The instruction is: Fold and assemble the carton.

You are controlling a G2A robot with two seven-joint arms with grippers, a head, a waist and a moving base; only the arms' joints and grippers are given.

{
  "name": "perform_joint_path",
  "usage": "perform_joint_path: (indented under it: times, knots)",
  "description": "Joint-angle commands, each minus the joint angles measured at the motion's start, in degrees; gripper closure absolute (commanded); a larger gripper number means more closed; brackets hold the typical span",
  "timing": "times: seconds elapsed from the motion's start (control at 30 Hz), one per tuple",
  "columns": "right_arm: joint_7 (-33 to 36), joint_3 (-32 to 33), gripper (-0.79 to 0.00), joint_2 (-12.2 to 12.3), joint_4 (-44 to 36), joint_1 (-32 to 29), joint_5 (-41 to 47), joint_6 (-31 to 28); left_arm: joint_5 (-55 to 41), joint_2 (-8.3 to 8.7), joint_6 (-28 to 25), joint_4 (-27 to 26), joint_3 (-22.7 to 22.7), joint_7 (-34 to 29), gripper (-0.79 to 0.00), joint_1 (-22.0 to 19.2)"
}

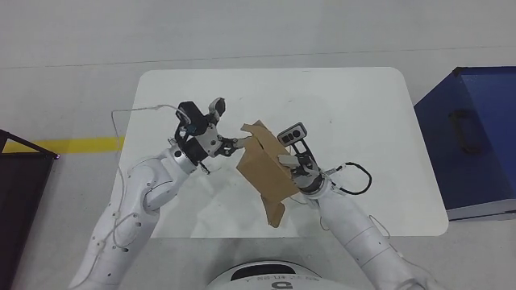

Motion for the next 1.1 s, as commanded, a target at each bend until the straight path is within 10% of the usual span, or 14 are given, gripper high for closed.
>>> perform_joint_path:
  times: [0.0, 1.07]
  knots:
    - [0.00, -0.09, 0.000, -0.04, 0.16, 0.04, -0.05, -0.13, -2.67, -0.06, -1.46, -0.40, -0.16, 1.75, -0.785, -0.10]
    - [0.00, 0.23, 0.000, -0.26, 0.14, -0.16, -0.40, -0.54, -8.17, 0.97, -10.09, -4.05, -5.99, 3.15, -0.785, 1.23]
